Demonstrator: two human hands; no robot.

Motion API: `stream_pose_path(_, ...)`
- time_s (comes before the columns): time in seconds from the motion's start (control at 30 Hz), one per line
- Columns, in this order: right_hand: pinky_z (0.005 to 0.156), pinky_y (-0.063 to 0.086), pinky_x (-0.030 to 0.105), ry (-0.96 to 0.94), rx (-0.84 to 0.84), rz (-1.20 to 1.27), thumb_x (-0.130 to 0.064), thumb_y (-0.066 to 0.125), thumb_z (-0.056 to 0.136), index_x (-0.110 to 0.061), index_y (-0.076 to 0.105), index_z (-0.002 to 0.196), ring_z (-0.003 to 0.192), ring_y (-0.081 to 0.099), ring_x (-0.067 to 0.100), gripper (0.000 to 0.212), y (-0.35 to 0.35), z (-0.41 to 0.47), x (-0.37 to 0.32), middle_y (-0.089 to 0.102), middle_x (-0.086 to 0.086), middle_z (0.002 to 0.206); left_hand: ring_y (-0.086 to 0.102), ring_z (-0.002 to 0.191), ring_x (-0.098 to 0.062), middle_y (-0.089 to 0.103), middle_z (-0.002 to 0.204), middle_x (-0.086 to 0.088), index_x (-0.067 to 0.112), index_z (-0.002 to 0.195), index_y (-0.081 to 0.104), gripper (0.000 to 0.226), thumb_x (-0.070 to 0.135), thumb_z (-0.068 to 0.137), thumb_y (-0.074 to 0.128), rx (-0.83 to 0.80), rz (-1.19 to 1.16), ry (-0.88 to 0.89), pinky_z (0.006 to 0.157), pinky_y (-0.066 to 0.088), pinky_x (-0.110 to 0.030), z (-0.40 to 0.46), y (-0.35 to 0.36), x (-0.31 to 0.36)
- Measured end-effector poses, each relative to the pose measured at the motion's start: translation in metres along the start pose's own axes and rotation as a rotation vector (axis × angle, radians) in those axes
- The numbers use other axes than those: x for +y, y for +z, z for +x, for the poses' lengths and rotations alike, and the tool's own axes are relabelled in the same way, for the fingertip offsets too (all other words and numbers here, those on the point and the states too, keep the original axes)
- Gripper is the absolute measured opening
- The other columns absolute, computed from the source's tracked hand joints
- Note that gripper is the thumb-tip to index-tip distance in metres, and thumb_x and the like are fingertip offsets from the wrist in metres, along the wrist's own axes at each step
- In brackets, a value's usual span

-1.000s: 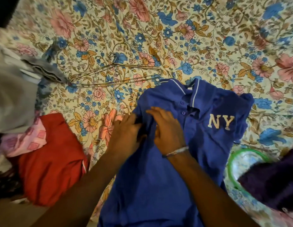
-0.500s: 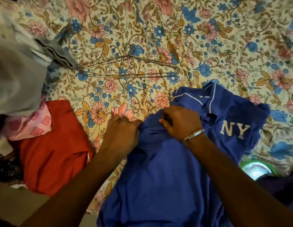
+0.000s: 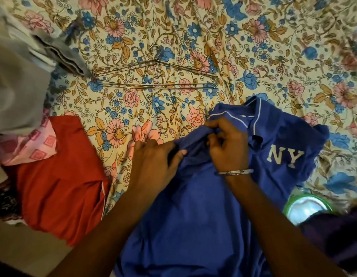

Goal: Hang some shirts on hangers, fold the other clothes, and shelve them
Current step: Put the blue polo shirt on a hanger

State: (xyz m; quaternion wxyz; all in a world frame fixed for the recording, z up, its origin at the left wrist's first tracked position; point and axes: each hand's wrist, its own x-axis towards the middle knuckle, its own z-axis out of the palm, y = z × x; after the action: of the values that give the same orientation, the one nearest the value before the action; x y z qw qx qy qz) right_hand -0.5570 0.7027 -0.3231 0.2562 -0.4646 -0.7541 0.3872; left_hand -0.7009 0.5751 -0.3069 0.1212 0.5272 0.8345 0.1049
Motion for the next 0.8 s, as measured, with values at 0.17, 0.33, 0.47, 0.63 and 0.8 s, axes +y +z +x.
stream_pose_path(0.17, 0.073, 0.06, 0.048, 0.187, 0.028, 0.241, -0.017, 0.053, 0.09, -0.023, 0.067, 0.1, 0.081, 0.07, 0.018, 0.018, 0.0, -0.007, 0.007, 0.072, -0.005, 0.089, 0.059, 0.08, -0.014, 0.055, 0.067, 0.012, 0.035, 0.098, 0.072, 0.01, 0.035, 0.089, 0.075, -0.095, -0.388, -0.095, 0.085, 0.04, -0.037, 0.007, -0.007, 0.004)
stream_pose_path(0.33, 0.066, 0.058, 0.047, 0.126, -0.162, -0.015, -0.031, 0.056, 0.09, -0.025, 0.068, 0.103, 0.07, 0.066, 0.02, 0.019, -0.011, 0.001, 0.008, 0.06, -0.014, 0.069, 0.062, 0.089, 0.016, 0.072, 0.094, 0.021, 0.018, 0.101, 0.074, 0.011, 0.02, 0.098, 0.064, 0.015, -1.218, -0.628, 0.081, 0.049, -0.014, 0.015, -0.021, 0.022)
stream_pose_path(0.47, 0.059, 0.053, 0.038, -0.111, -0.22, -0.196, -0.025, 0.059, 0.074, -0.027, 0.066, 0.087, 0.069, 0.058, 0.016, 0.015, -0.017, 0.006, -0.006, 0.062, -0.01, 0.079, 0.063, 0.102, 0.008, 0.07, 0.101, 0.016, 0.02, 0.099, 0.074, 0.01, 0.023, 0.099, 0.065, 0.107, -1.081, -0.364, 0.087, 0.046, -0.013, 0.007, -0.009, 0.022)
stream_pose_path(0.63, 0.06, 0.05, 0.042, -0.208, -0.086, -0.039, 0.003, 0.054, 0.062, -0.015, 0.065, 0.07, 0.082, 0.057, 0.02, 0.023, -0.03, -0.001, 0.006, 0.058, -0.008, 0.082, 0.053, 0.095, -0.015, 0.062, 0.093, 0.005, 0.012, 0.08, 0.072, 0.058, 0.051, 0.104, 0.038, -0.09, -0.306, 0.238, 0.091, 0.039, -0.041, -0.014, 0.013, -0.002)
stream_pose_path(0.8, 0.064, 0.048, 0.04, -0.329, 0.034, -0.087, 0.016, 0.054, 0.063, -0.005, 0.062, 0.067, 0.083, 0.058, 0.026, 0.023, -0.029, -0.043, 0.007, 0.058, 0.008, 0.089, 0.058, 0.084, -0.025, 0.064, 0.081, -0.003, 0.017, 0.078, 0.067, 0.06, 0.06, 0.099, 0.031, -0.111, 0.054, -0.081, 0.085, 0.04, -0.043, -0.012, 0.014, -0.008)
